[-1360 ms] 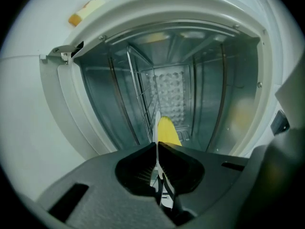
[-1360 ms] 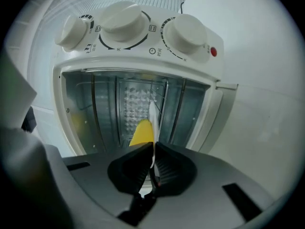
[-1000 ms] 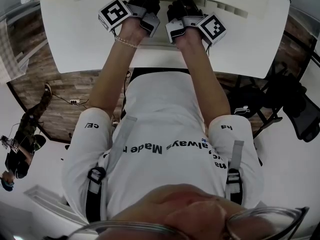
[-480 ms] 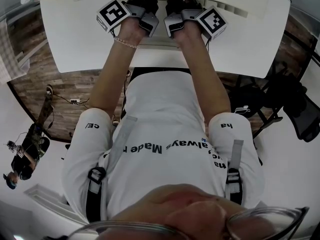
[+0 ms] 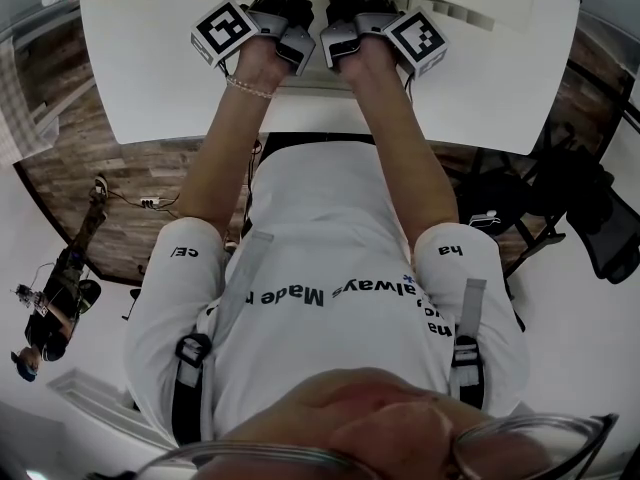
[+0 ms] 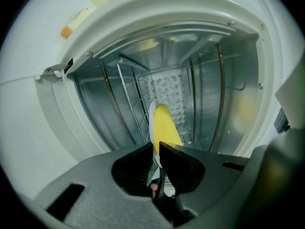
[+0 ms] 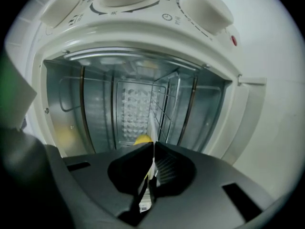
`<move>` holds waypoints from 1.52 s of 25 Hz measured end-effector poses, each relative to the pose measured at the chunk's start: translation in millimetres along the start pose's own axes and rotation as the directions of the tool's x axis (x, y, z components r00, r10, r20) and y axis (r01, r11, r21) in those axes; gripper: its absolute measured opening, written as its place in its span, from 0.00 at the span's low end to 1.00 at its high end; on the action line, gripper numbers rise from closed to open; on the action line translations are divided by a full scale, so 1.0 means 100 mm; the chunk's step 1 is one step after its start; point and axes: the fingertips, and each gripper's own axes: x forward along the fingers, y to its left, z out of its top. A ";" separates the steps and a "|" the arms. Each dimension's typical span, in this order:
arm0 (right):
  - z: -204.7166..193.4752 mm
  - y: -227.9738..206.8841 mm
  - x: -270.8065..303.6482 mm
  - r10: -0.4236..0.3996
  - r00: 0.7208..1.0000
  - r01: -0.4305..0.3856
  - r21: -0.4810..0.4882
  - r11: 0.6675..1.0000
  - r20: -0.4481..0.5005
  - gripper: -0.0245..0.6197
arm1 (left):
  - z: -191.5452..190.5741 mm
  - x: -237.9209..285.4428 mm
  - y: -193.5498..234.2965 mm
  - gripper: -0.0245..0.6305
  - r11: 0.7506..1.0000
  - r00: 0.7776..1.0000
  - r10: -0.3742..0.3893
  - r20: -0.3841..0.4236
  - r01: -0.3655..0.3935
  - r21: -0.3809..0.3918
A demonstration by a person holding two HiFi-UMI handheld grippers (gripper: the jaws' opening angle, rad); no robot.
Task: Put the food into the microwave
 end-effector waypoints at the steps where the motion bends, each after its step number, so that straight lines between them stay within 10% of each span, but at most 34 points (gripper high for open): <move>1: 0.00 0.00 0.00 0.000 1.000 0.000 0.003 1.000 0.003 0.07 | -0.01 0.00 0.00 0.07 1.000 1.000 -0.001 -0.001 0.001 0.000; 31: -0.01 -0.08 -0.11 -0.008 1.000 0.007 -0.031 0.999 -0.021 0.07 | 0.06 0.04 -0.03 0.05 1.000 0.999 0.000 0.044 0.000 0.019; 38: 0.03 0.05 -0.37 0.007 0.999 -0.017 -0.182 0.983 -0.053 0.07 | -0.02 -0.21 -0.10 0.06 0.997 0.999 0.018 0.047 -0.022 0.078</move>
